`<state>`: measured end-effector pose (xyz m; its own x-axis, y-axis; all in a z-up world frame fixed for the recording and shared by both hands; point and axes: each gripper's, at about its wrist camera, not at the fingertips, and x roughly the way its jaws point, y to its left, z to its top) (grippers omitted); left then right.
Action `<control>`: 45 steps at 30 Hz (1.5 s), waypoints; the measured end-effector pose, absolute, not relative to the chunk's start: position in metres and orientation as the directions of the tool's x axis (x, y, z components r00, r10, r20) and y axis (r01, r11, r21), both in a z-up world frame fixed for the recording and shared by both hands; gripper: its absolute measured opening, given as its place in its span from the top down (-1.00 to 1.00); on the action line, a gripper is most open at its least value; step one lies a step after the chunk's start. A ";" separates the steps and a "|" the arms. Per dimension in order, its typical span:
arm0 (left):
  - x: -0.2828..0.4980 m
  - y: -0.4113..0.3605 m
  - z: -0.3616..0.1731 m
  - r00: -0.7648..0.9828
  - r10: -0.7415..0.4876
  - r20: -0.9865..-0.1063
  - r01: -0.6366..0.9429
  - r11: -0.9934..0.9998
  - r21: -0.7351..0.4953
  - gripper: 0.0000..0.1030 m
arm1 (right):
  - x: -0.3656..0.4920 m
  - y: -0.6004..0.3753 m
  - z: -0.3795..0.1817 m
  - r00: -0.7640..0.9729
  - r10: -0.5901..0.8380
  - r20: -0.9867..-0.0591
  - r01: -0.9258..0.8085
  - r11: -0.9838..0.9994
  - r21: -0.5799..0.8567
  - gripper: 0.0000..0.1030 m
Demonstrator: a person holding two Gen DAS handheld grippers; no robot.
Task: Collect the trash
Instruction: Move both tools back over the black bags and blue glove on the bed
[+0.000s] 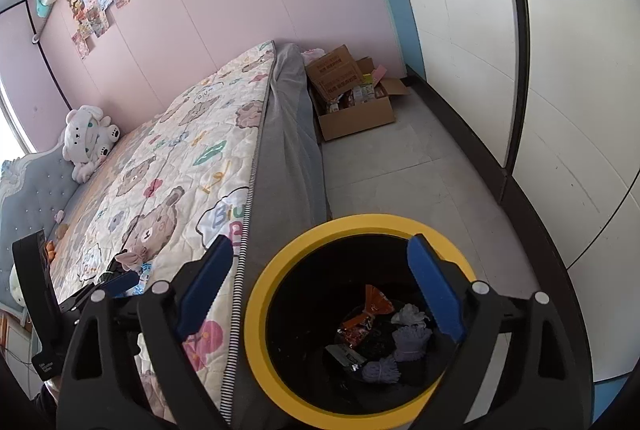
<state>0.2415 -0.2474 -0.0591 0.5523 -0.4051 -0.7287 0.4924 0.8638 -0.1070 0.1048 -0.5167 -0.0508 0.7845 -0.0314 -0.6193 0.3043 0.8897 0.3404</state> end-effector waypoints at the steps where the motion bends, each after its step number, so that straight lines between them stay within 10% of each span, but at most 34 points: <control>1: 0.243 -0.242 -0.059 0.559 -0.396 -0.728 0.483 0.870 -0.102 -0.70 | 0.106 -0.512 -0.050 0.784 -0.028 -0.620 0.297 0.894 0.336 -0.67; 45: 0.333 -0.003 -0.093 0.616 -0.086 -0.783 0.082 0.996 -0.045 -0.71 | 0.205 -0.269 -0.070 0.644 0.301 -0.703 -0.154 0.952 0.266 -0.74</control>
<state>0.3330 -0.0033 -0.0932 0.6161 -0.0862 -0.7829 0.0824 0.9956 -0.0448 0.2051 -0.2690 -0.0705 0.6444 0.3007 -0.7030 -0.1540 0.9516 0.2659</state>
